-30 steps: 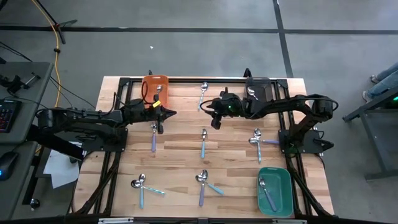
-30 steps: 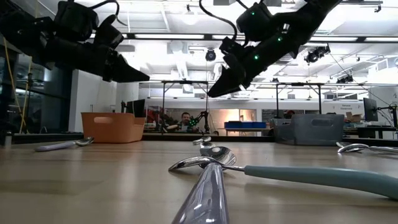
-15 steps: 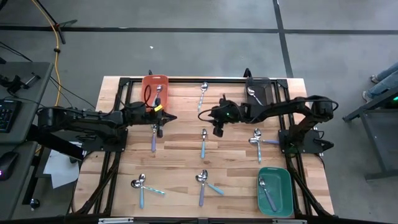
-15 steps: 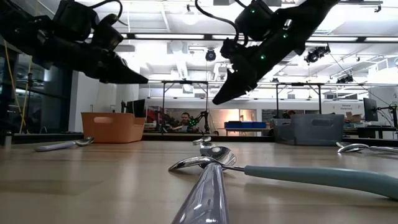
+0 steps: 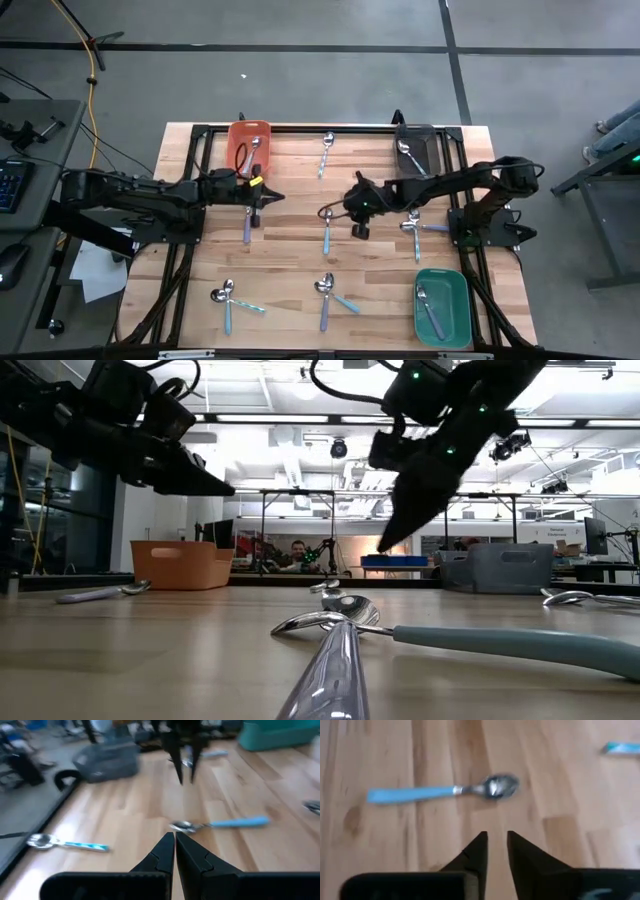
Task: Sort silverware by color (type)
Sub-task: Put the white patterned spoon into the black bin
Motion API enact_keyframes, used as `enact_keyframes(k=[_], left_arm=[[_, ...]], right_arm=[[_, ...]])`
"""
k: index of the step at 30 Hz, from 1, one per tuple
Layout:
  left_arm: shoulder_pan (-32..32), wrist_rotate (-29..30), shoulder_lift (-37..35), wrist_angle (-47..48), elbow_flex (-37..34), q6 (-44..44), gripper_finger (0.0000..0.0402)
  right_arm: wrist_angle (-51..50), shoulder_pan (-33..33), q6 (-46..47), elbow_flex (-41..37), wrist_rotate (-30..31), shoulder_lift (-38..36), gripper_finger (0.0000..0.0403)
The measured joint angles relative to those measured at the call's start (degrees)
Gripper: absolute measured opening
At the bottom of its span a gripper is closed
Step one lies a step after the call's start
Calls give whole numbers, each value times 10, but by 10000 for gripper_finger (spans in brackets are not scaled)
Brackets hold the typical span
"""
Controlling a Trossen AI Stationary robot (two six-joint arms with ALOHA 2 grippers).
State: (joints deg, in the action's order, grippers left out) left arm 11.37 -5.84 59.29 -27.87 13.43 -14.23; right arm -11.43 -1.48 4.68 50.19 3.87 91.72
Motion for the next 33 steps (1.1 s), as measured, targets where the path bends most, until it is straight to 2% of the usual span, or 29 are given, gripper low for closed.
enact_keyframes(k=[4,6,12,17,19,24,29,33], left_arm=[[-14,-34,0,29,0,-5,7],[-18,-40,0,40,0,-5,7],[-31,-69,0,44,0,13,7],[-49,-114,0,55,4,21,7],[-55,-119,0,99,27,21,7],[-76,-116,0,279,115,21,7],[-118,-114,0,430,191,30,7],[-163,-72,0,578,248,74,7]], right_arm=[[-65,22,30,1,0,-15,10],[-97,31,46,1,0,-25,3],[-131,51,96,1,0,-59,17],[-131,57,96,1,6,-68,19],[-131,57,86,1,14,-68,19],[-113,51,72,1,38,-68,19],[-76,51,66,0,57,-64,19],[-60,53,49,0,58,-64,19]])
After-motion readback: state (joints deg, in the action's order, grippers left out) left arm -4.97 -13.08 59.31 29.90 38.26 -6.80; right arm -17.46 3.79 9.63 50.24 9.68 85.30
